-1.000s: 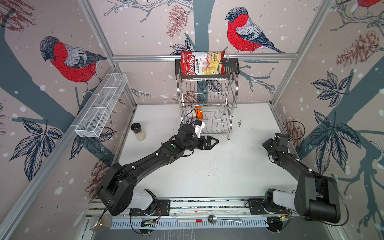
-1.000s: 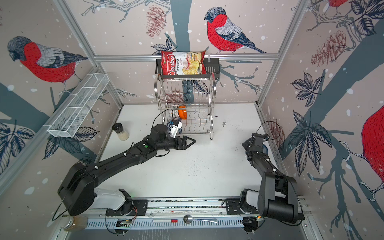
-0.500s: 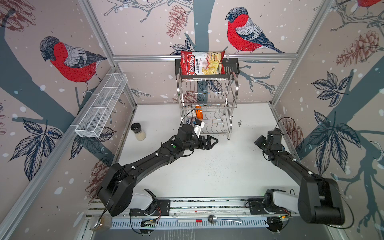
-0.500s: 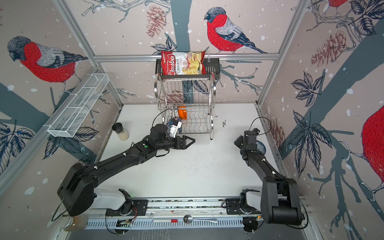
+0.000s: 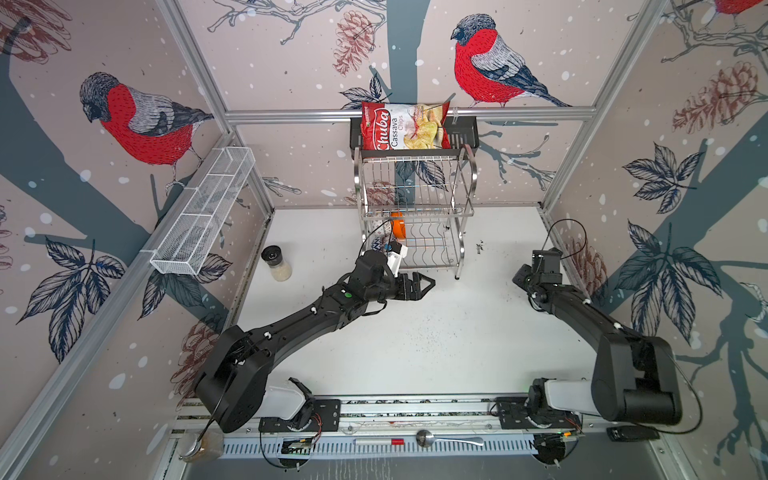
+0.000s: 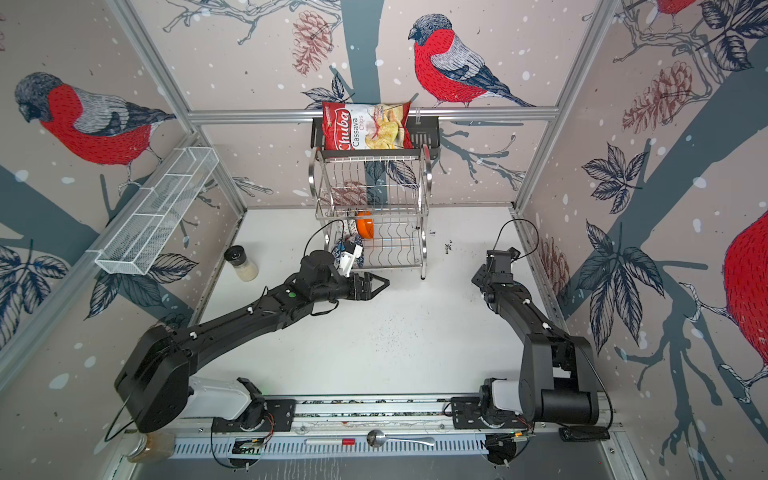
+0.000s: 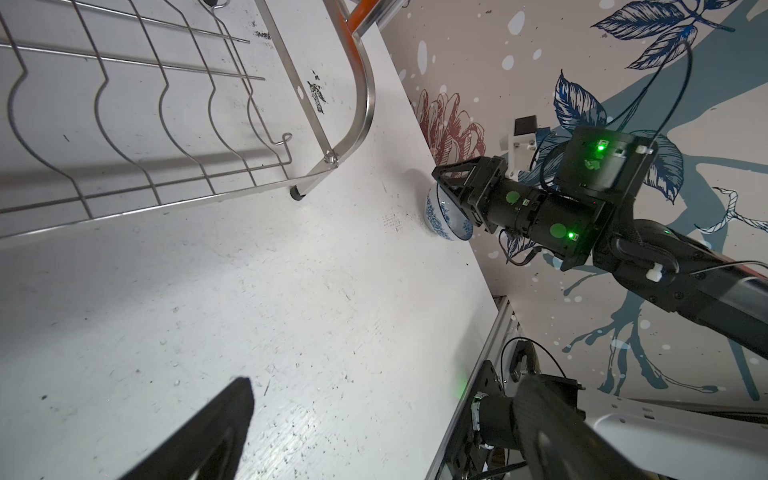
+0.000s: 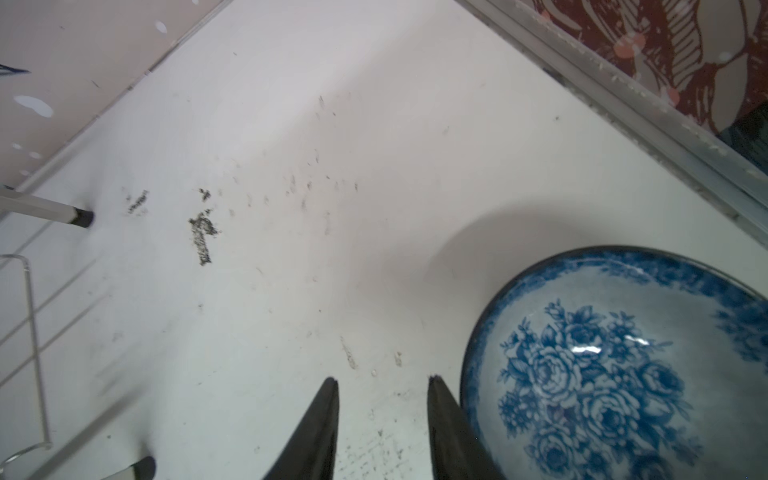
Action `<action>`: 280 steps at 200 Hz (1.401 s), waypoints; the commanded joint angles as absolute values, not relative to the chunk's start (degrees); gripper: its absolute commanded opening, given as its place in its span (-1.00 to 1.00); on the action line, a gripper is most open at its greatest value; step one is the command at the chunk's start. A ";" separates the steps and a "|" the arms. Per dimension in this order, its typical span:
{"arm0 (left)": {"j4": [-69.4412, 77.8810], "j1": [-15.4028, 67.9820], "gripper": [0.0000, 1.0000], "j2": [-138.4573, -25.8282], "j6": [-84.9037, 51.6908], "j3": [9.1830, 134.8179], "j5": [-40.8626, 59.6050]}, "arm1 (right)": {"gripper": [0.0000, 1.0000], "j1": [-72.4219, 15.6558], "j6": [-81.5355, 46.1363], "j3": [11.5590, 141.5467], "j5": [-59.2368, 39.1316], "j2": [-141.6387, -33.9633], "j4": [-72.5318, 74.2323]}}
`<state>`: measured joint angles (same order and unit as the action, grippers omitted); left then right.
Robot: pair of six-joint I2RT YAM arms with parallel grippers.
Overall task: Load the bowls into the dish rack
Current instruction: 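Lower the right gripper onto the rim of the blue-white floral bowl, then grasp the floral bowl rim and drag it toward the rack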
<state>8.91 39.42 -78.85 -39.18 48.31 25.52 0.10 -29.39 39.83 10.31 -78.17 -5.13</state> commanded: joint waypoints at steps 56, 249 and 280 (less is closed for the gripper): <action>16.06 37.11 0.96 -79.02 -40.33 45.20 29.73 | -0.01 0.40 -27.07 41.67 18.28 -82.25 -10.81; 11.21 32.10 0.96 -72.37 -40.66 42.39 29.83 | -0.98 -4.16 -26.94 39.19 16.93 -82.16 -9.07; 6.80 29.63 0.96 -69.52 -39.08 42.45 29.33 | -0.99 -6.72 -27.01 39.91 14.89 -79.47 -10.31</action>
<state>10.11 31.14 -71.33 -41.32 42.46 29.78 -5.06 -25.50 39.48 20.67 -81.17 -8.27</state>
